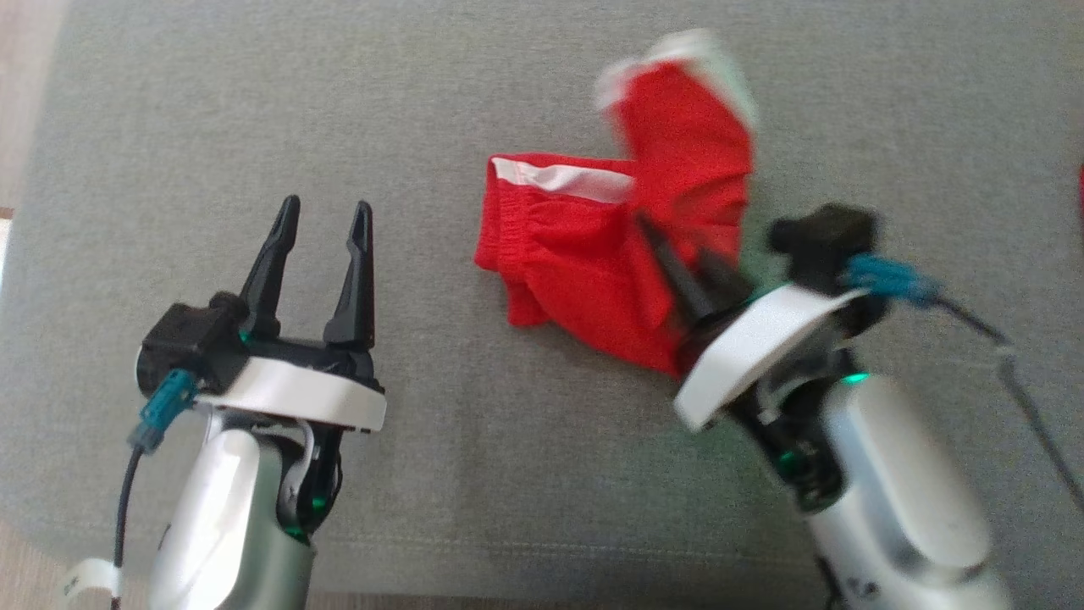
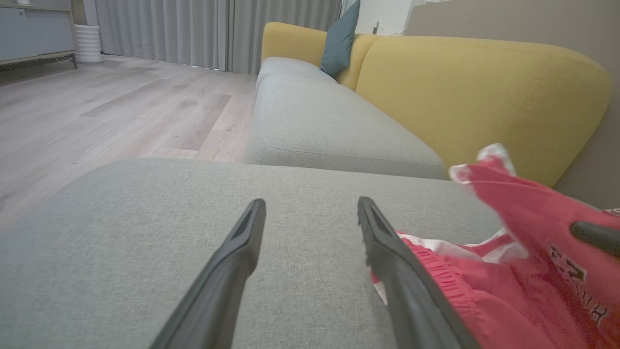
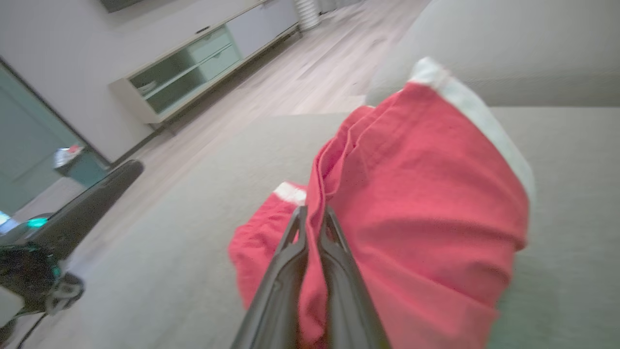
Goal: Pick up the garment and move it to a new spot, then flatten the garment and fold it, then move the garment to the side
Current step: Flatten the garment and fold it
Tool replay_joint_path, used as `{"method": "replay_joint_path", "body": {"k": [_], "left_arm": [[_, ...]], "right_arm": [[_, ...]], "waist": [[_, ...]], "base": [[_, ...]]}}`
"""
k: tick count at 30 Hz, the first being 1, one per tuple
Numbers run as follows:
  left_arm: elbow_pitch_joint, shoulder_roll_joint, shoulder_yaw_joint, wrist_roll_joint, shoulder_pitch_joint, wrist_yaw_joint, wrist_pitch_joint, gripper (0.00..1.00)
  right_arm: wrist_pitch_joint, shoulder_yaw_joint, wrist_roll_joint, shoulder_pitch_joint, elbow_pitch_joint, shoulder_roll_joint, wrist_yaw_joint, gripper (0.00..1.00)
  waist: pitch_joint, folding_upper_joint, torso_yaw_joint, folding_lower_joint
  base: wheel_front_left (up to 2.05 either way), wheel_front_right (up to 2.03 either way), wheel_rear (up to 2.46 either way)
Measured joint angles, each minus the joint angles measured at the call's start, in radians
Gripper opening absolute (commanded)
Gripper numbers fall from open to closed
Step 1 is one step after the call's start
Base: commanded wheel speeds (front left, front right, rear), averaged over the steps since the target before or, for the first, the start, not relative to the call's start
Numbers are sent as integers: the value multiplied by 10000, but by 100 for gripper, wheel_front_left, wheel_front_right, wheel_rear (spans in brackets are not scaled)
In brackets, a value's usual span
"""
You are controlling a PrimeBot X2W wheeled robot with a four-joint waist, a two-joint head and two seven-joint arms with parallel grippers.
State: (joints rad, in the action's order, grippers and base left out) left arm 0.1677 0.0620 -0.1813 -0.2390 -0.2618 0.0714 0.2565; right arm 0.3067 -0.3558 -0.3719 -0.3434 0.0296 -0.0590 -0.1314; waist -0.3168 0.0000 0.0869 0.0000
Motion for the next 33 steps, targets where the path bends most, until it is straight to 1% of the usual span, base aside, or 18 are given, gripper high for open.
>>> {"method": "replay_joint_path", "body": {"k": [3, 6, 10, 14, 15, 16, 17, 18, 22, 25, 28, 31, 33], "left_arm": [[13, -6, -13, -17, 149, -10, 0, 100], [40, -25, -56, -31, 159, -8, 0, 100], [21, -40, -109, -31, 154, -8, 0, 100], [-17, -54, -121, -31, 152, -10, 0, 100], [-23, -54, -119, -31, 152, -12, 0, 100], [-31, -58, -119, -31, 151, -12, 0, 100], [-33, -59, -119, -31, 148, -12, 0, 100], [-33, -59, -119, -31, 148, -12, 0, 100], [-61, -65, -67, -31, 147, -13, 0, 100], [-73, -61, 2, -31, 146, -15, 0, 100], [-121, -54, 38, -19, 147, -33, 0, 100], [-224, -29, 107, 2, 151, -117, 0, 100], [-313, 2, 207, 2, 165, -180, 0, 100]], "right_arm": [[-311, -997, -851, -106, 669, -2, 0, 0], [-665, -1584, -1526, -186, 1444, -21, 0, 0], [-1081, -2201, -1914, -369, 2247, -69, 0, 0], [-1528, -2510, -2013, -674, 2587, -86, 0, 0], [-1603, -2581, -2034, -744, 2648, -86, 0, 6], [-1768, -2642, -2033, -802, 2667, -92, 0, 42], [-1964, -2736, -2046, -843, 2642, -102, 0, 100], [-1964, -2736, -2046, -843, 2642, -102, 0, 100], [-2846, -2934, -2121, -1041, 2165, -121, 0, 100], [-3356, -2560, -1971, -1150, 2031, -117, 0, 100], [-3756, -1434, -1313, -1148, 1985, -188, 0, 100], [-3937, 69, -546, -963, 1837, -410, 0, 100], [-3944, 1129, -65, -532, 1636, -594, 0, 100]], "waist": [[19, 0, 180, 0], [-19, 0, 355, 0], [-141, 0, 494, 0], [-226, 0, 509, 0], [-241, 0, 497, 0], [-255, 0, 483, 0], [-261, 0, 468, 0], [-261, 0, 468, 0], [-270, 0, 357, 0], [-278, 0, 222, 0], [-255, 0, 57, 0], [-184, 0, -127, 0], [-118, 0, -250, 0]], "base": [[0, 0, 0], [0, 0, 0], [0, 0, 0], [0, 0, 0], [0, 0, 0], [0, 0, 0], [0, 0, 0], [0, 0, 0], [0, 0, 0], [0, 0, 0], [0, 0, 0], [0, 0, 0], [0, 0, 0]]}}
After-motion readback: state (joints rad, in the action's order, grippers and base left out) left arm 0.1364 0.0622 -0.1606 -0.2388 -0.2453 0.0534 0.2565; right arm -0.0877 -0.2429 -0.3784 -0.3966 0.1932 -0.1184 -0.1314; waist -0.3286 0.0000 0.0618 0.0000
